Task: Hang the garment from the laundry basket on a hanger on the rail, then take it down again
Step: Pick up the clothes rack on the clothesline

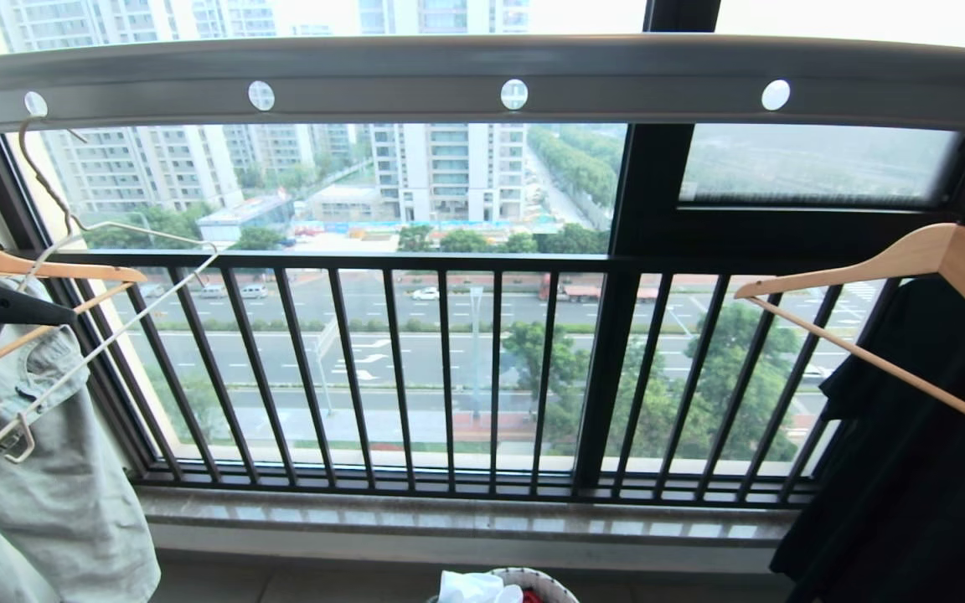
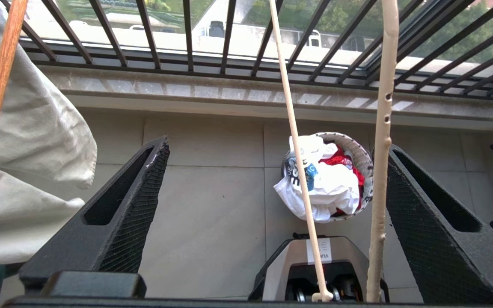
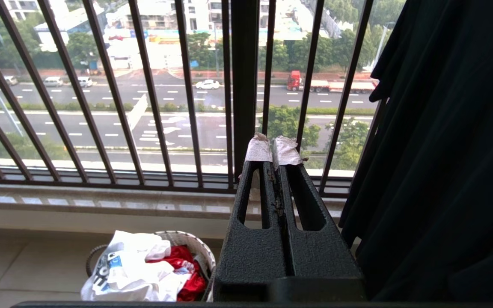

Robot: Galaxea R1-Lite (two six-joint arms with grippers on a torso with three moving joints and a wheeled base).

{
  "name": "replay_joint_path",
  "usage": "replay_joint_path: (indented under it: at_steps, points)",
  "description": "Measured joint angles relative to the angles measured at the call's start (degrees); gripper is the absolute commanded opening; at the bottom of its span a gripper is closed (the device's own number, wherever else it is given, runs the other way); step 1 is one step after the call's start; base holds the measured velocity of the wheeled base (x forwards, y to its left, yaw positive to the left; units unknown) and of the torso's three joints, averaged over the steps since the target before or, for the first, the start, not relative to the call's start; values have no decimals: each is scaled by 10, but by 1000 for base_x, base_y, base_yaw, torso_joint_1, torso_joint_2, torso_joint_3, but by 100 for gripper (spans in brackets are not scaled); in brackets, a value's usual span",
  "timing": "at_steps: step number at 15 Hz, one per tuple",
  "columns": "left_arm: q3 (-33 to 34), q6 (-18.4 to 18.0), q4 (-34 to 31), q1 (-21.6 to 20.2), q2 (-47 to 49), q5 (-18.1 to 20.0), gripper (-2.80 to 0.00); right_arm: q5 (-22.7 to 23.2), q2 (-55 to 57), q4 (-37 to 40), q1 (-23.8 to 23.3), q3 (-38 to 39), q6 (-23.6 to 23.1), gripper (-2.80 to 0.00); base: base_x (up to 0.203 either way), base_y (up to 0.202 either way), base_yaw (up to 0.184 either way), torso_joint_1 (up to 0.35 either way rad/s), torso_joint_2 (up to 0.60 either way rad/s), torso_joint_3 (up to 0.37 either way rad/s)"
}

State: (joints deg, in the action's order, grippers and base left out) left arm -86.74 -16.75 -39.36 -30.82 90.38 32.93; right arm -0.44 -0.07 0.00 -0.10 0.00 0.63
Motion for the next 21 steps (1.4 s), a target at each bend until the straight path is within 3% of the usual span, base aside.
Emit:
replay_joint_path:
  at_steps: [7, 12, 19, 20, 21]
  points:
    - [2, 25, 12, 18, -4, -36, 0, 0, 0, 0, 0, 0, 0, -280, 0, 0, 0, 0, 0, 0]
    - [6, 62, 12, 59, -13, -70, 0, 0, 0, 0, 0, 0, 0, -280, 0, 0, 0, 0, 0, 0]
    - [17, 83, 26, 109, -26, -141, 0, 0, 0, 0, 0, 0, 0, -280, 0, 0, 0, 0, 0, 0]
    - [22, 83, 37, 109, -26, -143, -280, 0, 0, 0, 0, 0, 0, -280, 0, 0, 0, 0, 0, 0]
    - [30, 83, 50, 110, -26, -145, -280, 0, 0, 0, 0, 0, 0, -280, 0, 0, 0, 0, 0, 0]
